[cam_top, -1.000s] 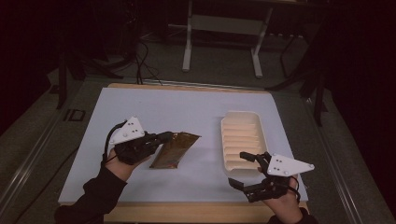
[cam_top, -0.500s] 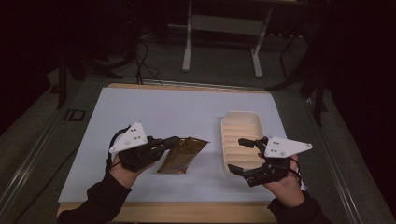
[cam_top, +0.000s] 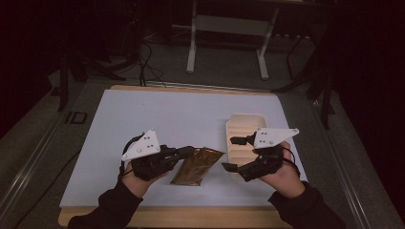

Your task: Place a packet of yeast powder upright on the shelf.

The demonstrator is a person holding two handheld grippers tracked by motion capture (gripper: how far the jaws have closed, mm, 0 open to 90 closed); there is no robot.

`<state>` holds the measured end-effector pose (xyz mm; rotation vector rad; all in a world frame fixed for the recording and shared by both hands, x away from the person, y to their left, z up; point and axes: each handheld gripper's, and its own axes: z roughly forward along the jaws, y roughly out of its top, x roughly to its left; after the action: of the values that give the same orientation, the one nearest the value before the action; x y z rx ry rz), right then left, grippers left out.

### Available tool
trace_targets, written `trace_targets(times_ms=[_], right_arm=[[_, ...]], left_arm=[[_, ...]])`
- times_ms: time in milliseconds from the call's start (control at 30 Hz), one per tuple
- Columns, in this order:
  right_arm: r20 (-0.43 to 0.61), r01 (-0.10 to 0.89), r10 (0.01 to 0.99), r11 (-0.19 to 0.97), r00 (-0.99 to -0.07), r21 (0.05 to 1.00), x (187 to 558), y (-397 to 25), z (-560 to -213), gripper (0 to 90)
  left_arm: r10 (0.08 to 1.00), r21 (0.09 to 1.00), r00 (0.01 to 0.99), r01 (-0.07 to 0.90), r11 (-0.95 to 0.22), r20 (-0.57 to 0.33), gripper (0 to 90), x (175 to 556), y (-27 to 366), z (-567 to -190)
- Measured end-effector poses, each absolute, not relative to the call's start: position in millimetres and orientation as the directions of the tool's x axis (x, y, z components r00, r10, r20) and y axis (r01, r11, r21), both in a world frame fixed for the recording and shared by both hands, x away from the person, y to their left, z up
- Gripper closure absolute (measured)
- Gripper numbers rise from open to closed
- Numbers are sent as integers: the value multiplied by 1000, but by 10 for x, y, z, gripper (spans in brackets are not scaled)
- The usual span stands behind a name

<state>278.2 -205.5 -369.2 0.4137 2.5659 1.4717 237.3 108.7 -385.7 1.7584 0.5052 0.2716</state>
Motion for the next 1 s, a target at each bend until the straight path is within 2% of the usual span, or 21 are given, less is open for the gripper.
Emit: trace_targets(times_ms=[300, 500, 733, 900, 1000], right_arm=[[19, 174, 279, 540, -960, 823, 2850, -1926, -3692, 237], [43, 168, 220, 588, -974, 791, 2863, -1842, -3687, 416], [51, 148, 166, 650, -985, 745, 2877, -1736, -3701, 572], [43, 112, 118, 680, -992, 725, 2897, -1715, -3708, 802], [32, 94, 102, 691, -994, 716, 2882, -1699, -3698, 850]], left_arm=[[465, 968, 881, 185, -172, -86, 900, 2362, 1049, -3864], [453, 970, 887, 182, -163, -90, 900, 2360, 1020, -3849], [442, 967, 893, 184, -179, -88, 900, 2361, 967, -3870], [440, 964, 894, 187, -190, -87, 899, 2370, 950, -3891], [443, 962, 892, 194, -193, -91, 898, 2379, 956, -3895]])
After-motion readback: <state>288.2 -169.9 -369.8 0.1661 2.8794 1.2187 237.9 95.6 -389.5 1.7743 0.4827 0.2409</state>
